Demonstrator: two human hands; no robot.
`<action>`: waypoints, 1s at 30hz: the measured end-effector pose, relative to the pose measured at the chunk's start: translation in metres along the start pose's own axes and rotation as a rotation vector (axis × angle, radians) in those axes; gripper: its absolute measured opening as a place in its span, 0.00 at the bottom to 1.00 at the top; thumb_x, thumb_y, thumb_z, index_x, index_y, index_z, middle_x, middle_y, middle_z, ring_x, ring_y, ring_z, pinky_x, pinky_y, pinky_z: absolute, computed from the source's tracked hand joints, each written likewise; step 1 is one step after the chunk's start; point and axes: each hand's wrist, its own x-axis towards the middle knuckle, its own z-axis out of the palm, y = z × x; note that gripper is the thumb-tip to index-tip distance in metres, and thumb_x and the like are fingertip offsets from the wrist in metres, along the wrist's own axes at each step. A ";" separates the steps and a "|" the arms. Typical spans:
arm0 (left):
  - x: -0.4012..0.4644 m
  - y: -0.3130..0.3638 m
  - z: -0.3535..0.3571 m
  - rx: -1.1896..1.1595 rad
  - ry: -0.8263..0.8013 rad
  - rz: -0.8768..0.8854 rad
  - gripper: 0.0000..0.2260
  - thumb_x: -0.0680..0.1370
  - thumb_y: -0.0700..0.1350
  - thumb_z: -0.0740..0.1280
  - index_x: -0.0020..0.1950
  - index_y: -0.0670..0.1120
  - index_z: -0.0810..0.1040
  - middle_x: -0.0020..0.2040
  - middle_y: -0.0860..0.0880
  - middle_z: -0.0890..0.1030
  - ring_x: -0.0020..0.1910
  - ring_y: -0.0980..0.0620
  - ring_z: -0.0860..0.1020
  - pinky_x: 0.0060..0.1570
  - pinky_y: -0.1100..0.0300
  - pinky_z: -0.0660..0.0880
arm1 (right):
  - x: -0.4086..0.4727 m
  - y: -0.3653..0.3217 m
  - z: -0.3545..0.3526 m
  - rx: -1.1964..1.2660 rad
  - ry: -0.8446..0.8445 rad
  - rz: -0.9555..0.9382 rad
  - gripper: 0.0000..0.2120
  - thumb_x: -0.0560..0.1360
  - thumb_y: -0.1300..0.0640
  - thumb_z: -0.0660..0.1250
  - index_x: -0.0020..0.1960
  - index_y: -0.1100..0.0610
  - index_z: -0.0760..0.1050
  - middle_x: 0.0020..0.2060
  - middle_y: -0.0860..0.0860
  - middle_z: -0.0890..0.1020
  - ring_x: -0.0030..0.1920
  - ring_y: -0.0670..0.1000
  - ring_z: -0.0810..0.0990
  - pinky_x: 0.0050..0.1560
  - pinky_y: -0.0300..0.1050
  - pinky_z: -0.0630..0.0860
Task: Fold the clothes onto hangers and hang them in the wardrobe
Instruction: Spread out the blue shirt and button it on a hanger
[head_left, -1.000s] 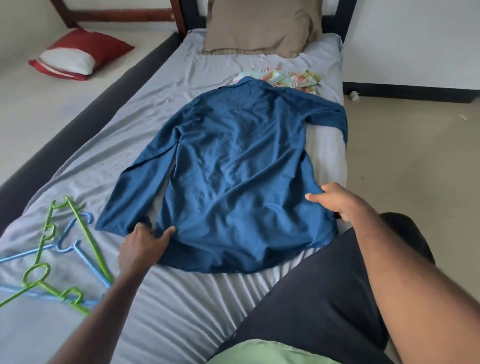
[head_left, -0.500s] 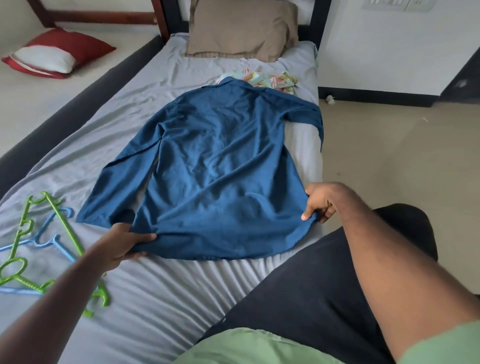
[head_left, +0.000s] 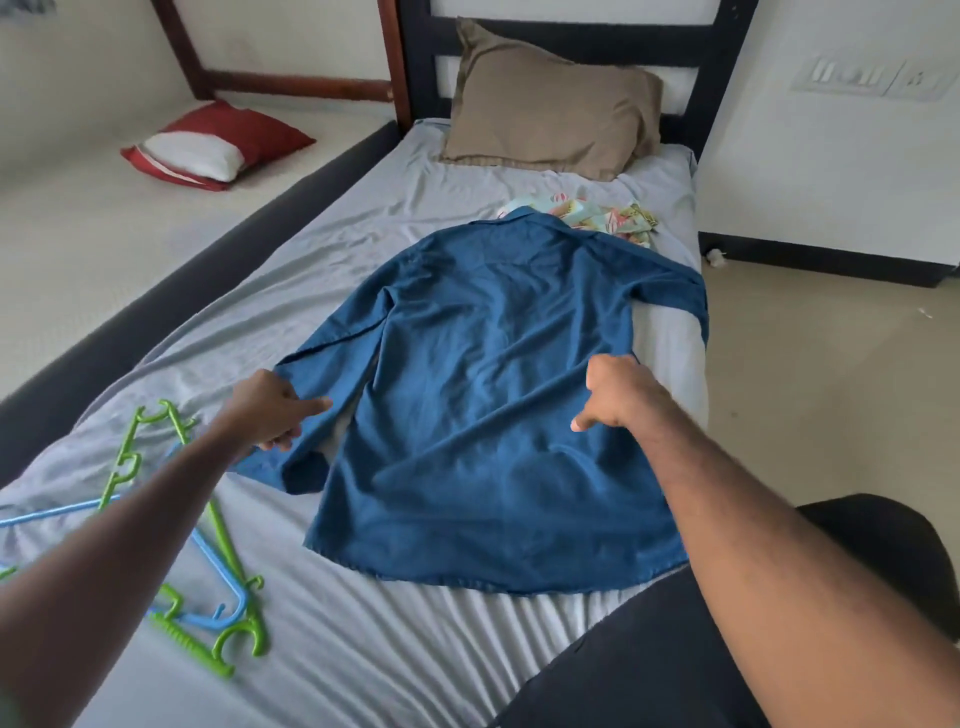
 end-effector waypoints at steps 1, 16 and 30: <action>0.015 -0.002 -0.009 0.005 0.086 0.010 0.21 0.75 0.56 0.75 0.34 0.39 0.79 0.28 0.42 0.82 0.29 0.45 0.80 0.34 0.57 0.74 | 0.006 -0.015 -0.001 0.007 0.022 -0.046 0.27 0.64 0.48 0.84 0.53 0.55 0.71 0.52 0.54 0.75 0.52 0.58 0.79 0.52 0.51 0.78; 0.115 -0.051 0.004 0.069 0.033 -0.271 0.43 0.64 0.64 0.80 0.68 0.41 0.68 0.67 0.39 0.72 0.67 0.39 0.70 0.57 0.51 0.71 | 0.063 -0.174 0.026 0.011 -0.016 -0.341 0.21 0.70 0.47 0.78 0.57 0.52 0.74 0.56 0.51 0.78 0.55 0.57 0.80 0.54 0.52 0.79; 0.147 -0.062 -0.008 -0.278 -0.107 0.009 0.18 0.75 0.55 0.75 0.56 0.44 0.77 0.52 0.47 0.80 0.50 0.47 0.79 0.46 0.55 0.75 | 0.096 -0.221 0.050 0.063 -0.058 -0.417 0.20 0.73 0.50 0.74 0.62 0.51 0.73 0.60 0.51 0.76 0.59 0.55 0.78 0.56 0.51 0.77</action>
